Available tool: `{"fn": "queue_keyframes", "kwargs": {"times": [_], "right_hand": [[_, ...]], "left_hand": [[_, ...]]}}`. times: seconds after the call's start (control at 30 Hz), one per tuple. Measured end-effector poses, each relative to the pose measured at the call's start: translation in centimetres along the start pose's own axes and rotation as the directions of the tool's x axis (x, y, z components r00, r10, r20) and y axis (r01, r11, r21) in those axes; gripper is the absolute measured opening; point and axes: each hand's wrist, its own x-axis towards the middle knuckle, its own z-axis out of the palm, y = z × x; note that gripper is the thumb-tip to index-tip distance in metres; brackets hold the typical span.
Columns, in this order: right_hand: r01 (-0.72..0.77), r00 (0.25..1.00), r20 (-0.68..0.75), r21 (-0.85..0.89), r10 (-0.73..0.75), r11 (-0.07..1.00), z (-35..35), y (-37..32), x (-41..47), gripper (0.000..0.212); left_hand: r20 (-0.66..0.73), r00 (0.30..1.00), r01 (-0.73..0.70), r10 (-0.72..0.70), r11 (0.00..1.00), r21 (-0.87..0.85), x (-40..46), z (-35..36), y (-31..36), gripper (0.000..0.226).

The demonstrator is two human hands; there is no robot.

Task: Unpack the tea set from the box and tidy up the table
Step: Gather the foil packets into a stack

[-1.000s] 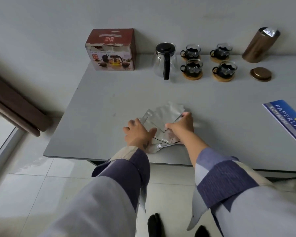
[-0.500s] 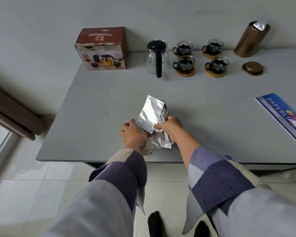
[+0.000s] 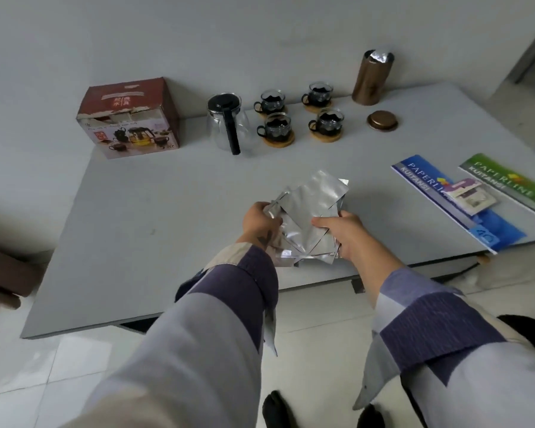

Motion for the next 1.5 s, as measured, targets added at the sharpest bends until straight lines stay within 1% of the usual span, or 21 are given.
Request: {"fn": "queue_keyframes", "kwargs": {"times": [0.07, 0.17, 0.2, 0.27, 0.37, 0.43, 0.6, 0.7, 0.77, 0.87, 0.9, 1.03, 1.07, 1.1, 1.17, 1.2, 1.23, 1.33, 1.37, 1.43, 1.5], "right_hand": [[0.014, 0.997, -0.070, 0.041, -0.011, 0.999, -4.1, -0.5, -0.5, 0.026], [0.019, 0.984, -0.181, 0.093, -0.001, 0.995, -10.8, -0.9, -1.5, 0.039], [0.026, 0.977, -0.214, 0.123, 0.001, 0.992, -13.1, -1.0, -2.0, 0.034], [0.050, 0.958, -0.288, 0.189, 0.007, 0.981, -18.1, -0.6, -2.6, 0.029], [0.102, 0.923, -0.383, 0.277, 0.013, 0.955, -25.9, 0.6, -4.0, 0.040], [0.138, 0.903, -0.430, 0.314, 0.011, 0.939, -31.3, 1.8, -5.0, 0.042], [0.170, 0.865, -0.499, 0.380, 0.047, 0.909, -43.2, 4.5, -6.7, 0.029], [0.173, 0.844, -0.530, 0.412, 0.081, 0.895, -49.0, 6.0, -7.1, 0.026], [0.168, 0.832, -0.547, 0.408, 0.093, 0.897, -52.1, 7.0, -7.0, 0.029], [0.141, 0.822, -0.555, 0.411, 0.125, 0.900, -55.8, 9.2, -6.1, 0.030], [0.115, 0.821, -0.553, 0.406, 0.144, 0.906, -56.9, 10.2, -5.6, 0.034], [0.042, 0.805, -0.554, 0.409, 0.212, 0.911, -60.3, 14.6, -3.0, 0.081], [0.016, 0.801, -0.551, 0.410, 0.233, 0.912, -60.9, 15.5, -2.4, 0.084], [0.006, 0.795, -0.552, 0.423, 0.252, 0.906, -61.5, 16.4, -1.8, 0.076], [-0.007, 0.767, -0.573, 0.444, 0.290, 0.896, -62.6, 17.8, -0.7, 0.046], [-0.018, 0.753, -0.581, 0.449, 0.308, 0.893, -63.2, 18.8, 0.0, 0.042], [-0.041, 0.743, -0.580, 0.460, 0.335, 0.887, -63.7, 19.8, 0.7, 0.049], [-0.179, 0.737, -0.532, 0.440, 0.416, 0.880, -64.5, 22.9, 2.4, 0.097], [-0.223, 0.738, -0.523, 0.409, 0.427, 0.885, -64.5, 23.7, 2.5, 0.104], [-0.299, 0.743, -0.498, 0.352, 0.448, 0.887, -64.3, 25.1, 2.9, 0.100], [-0.329, 0.764, -0.468, 0.309, 0.444, 0.892, -63.8, 25.5, 3.1, 0.089]], "left_hand": [[0.066, 0.996, -0.057, 0.057, 0.998, 0.004, -0.9, 3.1, 2.6, 0.044], [0.154, 0.979, -0.143, 0.137, 0.989, 0.028, -2.7, 8.5, 6.2, 0.044], [0.184, 0.970, -0.169, 0.160, 0.985, 0.031, -3.4, 10.5, 7.4, 0.044], [0.251, 0.946, -0.221, 0.204, 0.974, 0.042, -5.0, 14.6, 9.8, 0.044], [0.343, 0.899, -0.315, 0.271, 0.946, 0.077, -8.0, 21.6, 12.6, 0.043], [0.401, 0.873, -0.332, 0.275, 0.940, 0.077, -10.6, 26.4, 14.1, 0.044], [0.513, 0.809, -0.382, 0.288, 0.920, 0.085, -16.1, 37.8, 17.1, 0.044], [0.564, 0.776, -0.409, 0.282, 0.906, 0.110, -18.5, 43.8, 18.3, 0.045], [0.591, 0.764, -0.410, 0.260, 0.903, 0.132, -19.6, 47.0, 18.4, 0.043], [0.607, 0.760, -0.400, 0.234, 0.903, 0.153, -20.6, 51.2, 17.7, 0.041], [0.615, 0.757, -0.393, 0.223, 0.906, 0.156, -21.0, 52.4, 17.3, 0.041], [0.633, 0.754, -0.379, 0.174, 0.903, 0.203, -21.3, 56.7, 15.7, 0.041], [0.641, 0.751, -0.368, 0.158, 0.907, 0.207, -21.0, 58.0, 15.1, 0.041], [0.651, 0.746, -0.352, 0.139, 0.912, 0.208, -20.8, 59.2, 14.4, 0.042], [0.666, 0.739, -0.330, 0.103, 0.917, 0.224, -20.4, 61.7, 13.0, 0.044], [0.672, 0.736, -0.329, 0.087, 0.913, 0.242, -20.3, 62.8, 12.4, 0.046], [0.685, 0.726, -0.332, 0.066, 0.905, 0.266, -20.2, 63.9, 11.7, 0.050], [0.739, 0.674, -0.367, -0.021, 0.858, 0.360, -19.6, 66.6, 9.3, 0.073], [0.746, 0.664, -0.390, -0.042, 0.832, 0.395, -19.5, 67.0, 8.6, 0.078], [0.742, 0.666, -0.421, -0.068, 0.787, 0.450, -19.2, 67.4, 7.5, 0.079], [0.729, 0.680, -0.434, -0.077, 0.759, 0.485, -19.0, 67.2, 6.9, 0.075]]}}
